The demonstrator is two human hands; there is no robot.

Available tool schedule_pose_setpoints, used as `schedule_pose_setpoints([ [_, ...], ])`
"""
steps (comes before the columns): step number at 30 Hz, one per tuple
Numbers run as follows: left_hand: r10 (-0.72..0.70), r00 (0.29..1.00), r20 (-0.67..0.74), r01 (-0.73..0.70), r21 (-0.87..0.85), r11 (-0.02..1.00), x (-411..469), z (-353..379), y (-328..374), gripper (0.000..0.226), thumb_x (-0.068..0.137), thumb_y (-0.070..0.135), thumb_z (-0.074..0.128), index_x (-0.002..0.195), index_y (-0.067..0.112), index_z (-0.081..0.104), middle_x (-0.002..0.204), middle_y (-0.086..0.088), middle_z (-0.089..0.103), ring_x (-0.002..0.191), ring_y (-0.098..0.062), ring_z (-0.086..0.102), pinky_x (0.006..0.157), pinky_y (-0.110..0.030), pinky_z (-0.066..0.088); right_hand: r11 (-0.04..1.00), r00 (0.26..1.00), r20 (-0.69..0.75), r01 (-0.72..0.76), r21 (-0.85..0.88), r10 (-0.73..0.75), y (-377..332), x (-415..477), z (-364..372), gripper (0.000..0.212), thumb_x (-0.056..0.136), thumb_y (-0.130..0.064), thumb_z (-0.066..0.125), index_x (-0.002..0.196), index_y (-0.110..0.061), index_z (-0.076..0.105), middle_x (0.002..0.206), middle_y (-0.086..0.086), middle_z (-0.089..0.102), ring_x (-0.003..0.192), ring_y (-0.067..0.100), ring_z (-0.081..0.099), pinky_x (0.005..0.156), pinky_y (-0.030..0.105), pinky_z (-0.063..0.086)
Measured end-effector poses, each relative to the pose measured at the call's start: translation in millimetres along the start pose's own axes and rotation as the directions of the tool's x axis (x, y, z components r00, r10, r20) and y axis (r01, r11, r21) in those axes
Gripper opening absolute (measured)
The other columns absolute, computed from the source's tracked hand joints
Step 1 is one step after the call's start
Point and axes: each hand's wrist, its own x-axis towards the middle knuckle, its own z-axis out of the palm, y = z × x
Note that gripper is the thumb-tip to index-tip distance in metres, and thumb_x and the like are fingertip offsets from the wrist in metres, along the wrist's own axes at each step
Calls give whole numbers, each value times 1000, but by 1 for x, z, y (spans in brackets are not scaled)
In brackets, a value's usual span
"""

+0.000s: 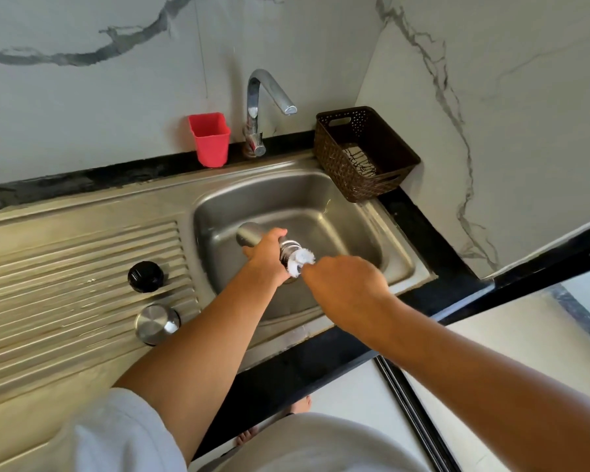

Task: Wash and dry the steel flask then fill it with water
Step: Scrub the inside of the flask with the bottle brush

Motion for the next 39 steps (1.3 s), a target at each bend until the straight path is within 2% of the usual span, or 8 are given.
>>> schedule_pose_setpoints([
  [4, 14, 996, 92, -14, -1, 1000, -13, 11, 6, 77, 77, 12, 82, 141, 26, 42, 117, -14, 66, 70, -32, 69, 55, -46, 60, 883, 995, 57, -95, 460, 77, 13, 15, 16, 48, 98, -3, 50, 143, -20, 43, 88, 4, 60, 69, 22, 60, 54, 34, 43],
  [9, -65, 983, 173, 61, 24, 998, -7, -3, 17, 66, 74, 21, 86, 135, 17, 60, 100, -10, 68, 78, -29, 73, 72, -54, 63, 355, 945, 323, -319, 879, 51, 53, 0, -13, 27, 107, -11, 46, 125, -27, 56, 77, 0, 50, 47, 8, 37, 41, 21, 26],
  [16, 84, 995, 46, -76, -165, 983, -3, 4, 5, 82, 75, 23, 84, 146, 30, 45, 106, -8, 67, 68, -24, 68, 62, -35, 58, -342, 847, 531, -504, 793, -18, 42, 0, 19, 29, 107, -5, 46, 130, -15, 60, 63, 2, 46, 39, 6, 29, 32, 17, 25],
  [21, 13, 978, 209, 4, -77, 997, -2, -1, -4, 110, 49, 30, 93, 149, 16, 48, 107, -13, 61, 66, -28, 69, 65, -39, 59, -748, 829, 551, -423, 512, -92, 10, 10, 27, 31, 107, -6, 39, 134, -1, 54, 60, 0, 40, 35, 3, 29, 31, 15, 21],
  [25, -34, 975, 221, 46, -51, 998, 2, -15, 8, 66, 68, 32, 86, 124, 12, 57, 86, -8, 61, 70, -25, 64, 63, -37, 59, -829, 815, 523, -458, 320, -249, 13, -7, 9, 30, 108, -12, 44, 79, -7, 52, 50, -2, 34, 30, 5, 27, 27, 17, 27],
  [28, -63, 963, 260, 91, -96, 991, 6, -19, 13, 41, 81, 32, 78, 111, 13, 56, 76, -6, 61, 68, -24, 63, 63, -35, 60, -854, 815, 502, -456, 251, -288, 18, -21, 2, 37, 108, -13, 45, 72, -8, 50, 52, -3, 32, 29, 5, 27, 26, 18, 28],
  [35, -62, 992, 111, 78, -151, 986, 10, -6, 6, 115, 44, 31, 92, 151, 27, 50, 102, -2, 60, 75, -26, 66, 67, -41, 59, -877, 839, 505, -384, 290, -201, 10, 0, 4, 27, 109, -10, 40, 83, -8, 49, 57, -2, 34, 30, 4, 27, 28, 14, 25],
  [39, -40, 989, 144, 60, -137, 989, -5, -7, 7, 100, 53, 26, 92, 145, 20, 53, 103, -9, 61, 69, -28, 66, 64, -41, 59, -894, 827, 518, -381, 234, -217, 0, 5, 6, 29, 109, -10, 42, 81, -8, 50, 54, -2, 35, 31, 5, 27, 29, 14, 26],
])
